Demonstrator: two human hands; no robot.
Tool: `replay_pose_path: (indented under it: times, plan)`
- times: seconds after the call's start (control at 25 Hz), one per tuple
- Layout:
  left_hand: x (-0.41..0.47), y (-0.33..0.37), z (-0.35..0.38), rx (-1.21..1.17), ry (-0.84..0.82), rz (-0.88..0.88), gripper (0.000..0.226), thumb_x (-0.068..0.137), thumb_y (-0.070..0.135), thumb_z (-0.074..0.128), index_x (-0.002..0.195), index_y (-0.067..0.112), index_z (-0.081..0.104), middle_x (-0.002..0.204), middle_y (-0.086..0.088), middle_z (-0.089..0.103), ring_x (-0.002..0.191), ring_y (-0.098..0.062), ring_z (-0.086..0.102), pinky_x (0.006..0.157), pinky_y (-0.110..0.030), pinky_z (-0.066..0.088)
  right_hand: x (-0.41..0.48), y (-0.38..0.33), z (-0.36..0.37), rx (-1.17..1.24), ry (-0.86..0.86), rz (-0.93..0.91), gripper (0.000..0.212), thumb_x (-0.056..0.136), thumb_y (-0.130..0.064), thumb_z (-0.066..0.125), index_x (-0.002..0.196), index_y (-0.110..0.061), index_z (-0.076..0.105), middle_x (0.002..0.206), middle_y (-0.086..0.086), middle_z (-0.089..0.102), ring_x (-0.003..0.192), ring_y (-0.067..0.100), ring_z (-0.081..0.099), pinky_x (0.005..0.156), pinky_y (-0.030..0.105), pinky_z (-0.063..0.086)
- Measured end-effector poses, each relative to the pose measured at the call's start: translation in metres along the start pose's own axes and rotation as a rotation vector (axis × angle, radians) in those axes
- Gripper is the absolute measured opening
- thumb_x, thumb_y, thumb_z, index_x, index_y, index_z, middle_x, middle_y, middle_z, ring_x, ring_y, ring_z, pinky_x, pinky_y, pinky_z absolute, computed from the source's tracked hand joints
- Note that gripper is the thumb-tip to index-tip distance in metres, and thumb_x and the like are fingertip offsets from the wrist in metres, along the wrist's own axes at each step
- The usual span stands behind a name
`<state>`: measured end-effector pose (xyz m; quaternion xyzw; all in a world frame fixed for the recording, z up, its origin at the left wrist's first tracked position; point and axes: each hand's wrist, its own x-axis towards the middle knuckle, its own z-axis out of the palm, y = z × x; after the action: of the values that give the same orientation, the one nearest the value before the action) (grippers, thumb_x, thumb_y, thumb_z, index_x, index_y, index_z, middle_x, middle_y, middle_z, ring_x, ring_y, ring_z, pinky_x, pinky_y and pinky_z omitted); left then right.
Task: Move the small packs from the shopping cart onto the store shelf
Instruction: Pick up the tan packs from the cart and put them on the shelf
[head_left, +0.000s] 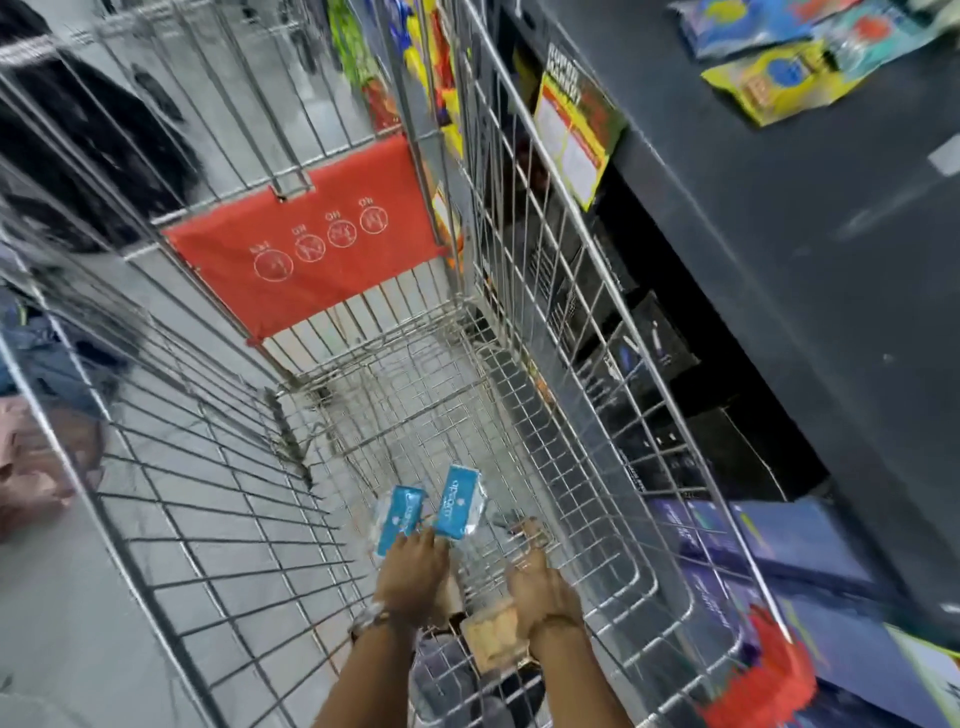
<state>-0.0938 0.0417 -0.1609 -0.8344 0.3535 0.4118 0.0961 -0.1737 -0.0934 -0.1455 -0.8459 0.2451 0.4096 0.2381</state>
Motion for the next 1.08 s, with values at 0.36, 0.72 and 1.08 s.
replay_pose_path:
  times: [0.36, 0.72, 1.08]
  plan:
    - [0.014, 0.019, -0.014, -0.282, 0.333, -0.125, 0.073, 0.089, 0.049, 0.047, 0.143, 0.010, 0.016, 0.145, -0.013, 0.030, 0.127, -0.025, 0.038, 0.107, -0.038, 0.042, 0.021, 0.029, -0.022, 0.383, 0.164, 0.351, 0.036, 0.093, -0.022, 0.052, 0.125, -0.009, 0.043, 0.134, 0.013, 0.045, 0.114, 0.028, 0.057, 0.086, 0.031, 0.051]
    - [0.022, 0.031, -0.005, -0.447, 0.424, -0.146, 0.082, 0.083, 0.046, 0.060, 0.147, 0.020, 0.015, 0.144, -0.010, 0.034, 0.127, -0.023, 0.038, 0.108, -0.036, 0.040, 0.026, 0.029, -0.013, 0.441, 0.234, 0.335, 0.045, 0.089, -0.018, 0.057, 0.130, -0.014, 0.040, 0.133, 0.010, 0.052, 0.116, 0.030, 0.054, 0.091, 0.039, 0.052]
    - [0.027, 0.028, -0.032, -0.917, 0.439, -0.427, 0.088, 0.067, 0.032, 0.079, 0.135, 0.002, 0.032, 0.123, -0.018, 0.035, 0.107, -0.029, 0.045, 0.101, -0.038, 0.046, 0.016, 0.017, -0.029, 0.749, 0.204, 0.355, 0.037, 0.081, -0.019, 0.068, 0.113, -0.009, 0.054, 0.121, 0.010, 0.059, 0.103, 0.025, 0.064, 0.060, 0.021, 0.051]
